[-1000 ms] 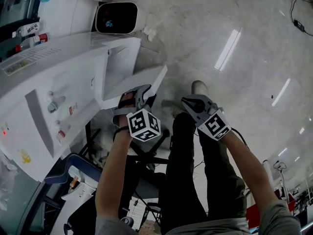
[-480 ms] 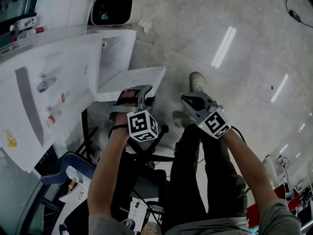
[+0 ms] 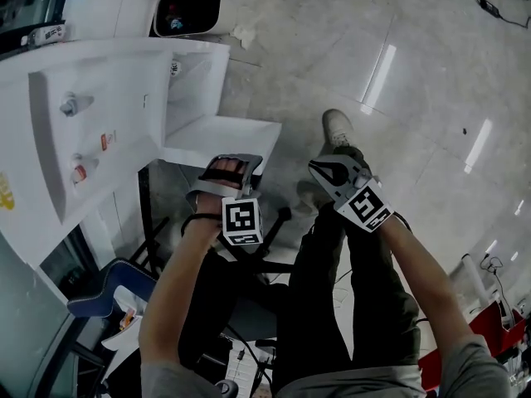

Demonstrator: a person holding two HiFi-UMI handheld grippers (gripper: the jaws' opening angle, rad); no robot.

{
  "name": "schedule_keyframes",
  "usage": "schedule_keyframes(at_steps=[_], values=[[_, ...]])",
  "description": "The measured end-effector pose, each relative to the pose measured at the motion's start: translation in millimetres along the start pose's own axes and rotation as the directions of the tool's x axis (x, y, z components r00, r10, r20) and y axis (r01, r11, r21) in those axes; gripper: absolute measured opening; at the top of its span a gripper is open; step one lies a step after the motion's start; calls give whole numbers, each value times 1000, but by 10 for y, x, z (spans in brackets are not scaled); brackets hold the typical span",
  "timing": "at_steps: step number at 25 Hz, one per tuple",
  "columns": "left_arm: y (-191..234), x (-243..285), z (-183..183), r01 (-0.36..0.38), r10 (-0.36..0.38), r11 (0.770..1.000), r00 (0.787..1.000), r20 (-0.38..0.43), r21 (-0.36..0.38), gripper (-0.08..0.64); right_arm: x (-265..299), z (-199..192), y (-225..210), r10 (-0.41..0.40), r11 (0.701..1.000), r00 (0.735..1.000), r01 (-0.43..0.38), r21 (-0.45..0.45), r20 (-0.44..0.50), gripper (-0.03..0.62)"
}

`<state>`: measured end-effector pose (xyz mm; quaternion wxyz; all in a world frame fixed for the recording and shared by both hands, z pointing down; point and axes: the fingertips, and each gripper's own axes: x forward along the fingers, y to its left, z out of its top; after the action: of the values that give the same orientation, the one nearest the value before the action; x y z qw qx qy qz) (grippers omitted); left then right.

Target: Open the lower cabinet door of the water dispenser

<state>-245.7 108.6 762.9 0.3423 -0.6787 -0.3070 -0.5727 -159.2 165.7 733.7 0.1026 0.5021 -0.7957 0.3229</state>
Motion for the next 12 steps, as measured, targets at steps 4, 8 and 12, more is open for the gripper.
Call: schedule_keyframes(at_steps=[4,8,12], values=[[-318,-33,-25,20,-18,993,1000,-20,113,178,-31,-65,143,-4,1000,1000,4,0,1,18],[-584,-93,-42,58,-55,980,998,-23,188,178,-25,-110,250,-8,1000,1000,8,-2,-2,18],[-843,-86,-130,64,-51,962,997,-52,266,178,30,-85,356,-12,1000,1000,12,2,9,18]])
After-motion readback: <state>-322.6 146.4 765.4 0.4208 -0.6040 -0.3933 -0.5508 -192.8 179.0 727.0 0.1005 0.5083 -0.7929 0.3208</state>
